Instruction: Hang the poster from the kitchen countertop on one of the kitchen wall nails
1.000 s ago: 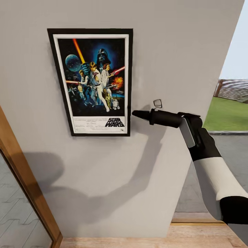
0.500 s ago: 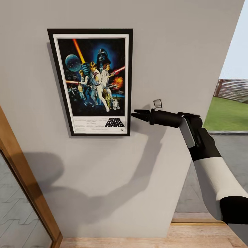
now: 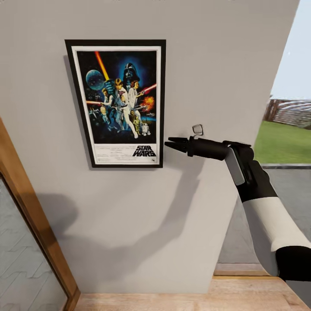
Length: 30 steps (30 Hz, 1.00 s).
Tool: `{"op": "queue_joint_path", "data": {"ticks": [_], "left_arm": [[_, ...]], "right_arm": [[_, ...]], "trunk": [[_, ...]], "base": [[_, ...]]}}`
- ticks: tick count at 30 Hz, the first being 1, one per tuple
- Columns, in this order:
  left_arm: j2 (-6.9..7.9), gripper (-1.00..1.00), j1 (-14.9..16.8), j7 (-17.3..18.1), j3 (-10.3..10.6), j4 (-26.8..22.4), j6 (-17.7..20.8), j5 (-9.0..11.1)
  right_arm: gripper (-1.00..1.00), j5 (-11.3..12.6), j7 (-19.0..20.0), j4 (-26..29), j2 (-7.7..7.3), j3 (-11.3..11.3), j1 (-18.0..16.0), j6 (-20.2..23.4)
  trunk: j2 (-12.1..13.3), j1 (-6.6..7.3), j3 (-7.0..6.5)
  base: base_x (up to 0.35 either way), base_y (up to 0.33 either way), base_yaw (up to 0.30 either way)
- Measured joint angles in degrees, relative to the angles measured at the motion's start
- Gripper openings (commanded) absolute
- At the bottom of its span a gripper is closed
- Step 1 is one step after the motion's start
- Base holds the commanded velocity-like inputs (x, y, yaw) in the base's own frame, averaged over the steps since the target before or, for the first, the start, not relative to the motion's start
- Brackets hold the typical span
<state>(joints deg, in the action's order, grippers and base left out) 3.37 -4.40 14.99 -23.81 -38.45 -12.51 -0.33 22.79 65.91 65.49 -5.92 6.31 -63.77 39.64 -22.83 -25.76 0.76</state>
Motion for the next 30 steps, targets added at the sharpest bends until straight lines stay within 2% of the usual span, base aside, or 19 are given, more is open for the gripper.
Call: {"op": "queue_joint_path", "data": {"ticks": [11,24,26,27,30], "left_arm": [[0.00,1.00,0.0,0.0,0.0,0.0,0.0,0.0],[0.00,1.00,0.0,0.0,-0.1,0.0,0.0,0.0],[0.00,1.00,0.0,0.0,-0.1,0.0,0.0,0.0],[0.00,1.00,0.0,0.0,-0.1,0.0,0.0,0.0],[0.00,1.00,0.0,0.0,-0.1,0.0,0.0,0.0]], "right_arm": [[1.00,0.0,0.0,0.0,0.00,-1.4,0.1,-0.1],[1.00,0.1,0.3,0.1,0.00,-1.5,0.2,-0.1],[1.00,0.1,0.9,0.1,0.00,-1.5,0.2,-0.2],[1.00,0.0,2.9,0.1,-0.01,-1.5,0.3,-0.3],[1.00,-0.1,4.5,0.1,-0.21,-1.6,0.7,-0.4]], "trunk": [[0.0,-0.02,0.00],[0.0,0.00,0.00],[0.0,-0.01,0.00],[0.0,-0.02,0.00],[0.0,0.00,0.00]], "base": [[-0.128,-0.019,0.000],[-0.082,-0.004,0.000],[-0.175,0.000,0.000],[-0.160,0.000,0.000],[-0.083,0.000,0.000]]}}
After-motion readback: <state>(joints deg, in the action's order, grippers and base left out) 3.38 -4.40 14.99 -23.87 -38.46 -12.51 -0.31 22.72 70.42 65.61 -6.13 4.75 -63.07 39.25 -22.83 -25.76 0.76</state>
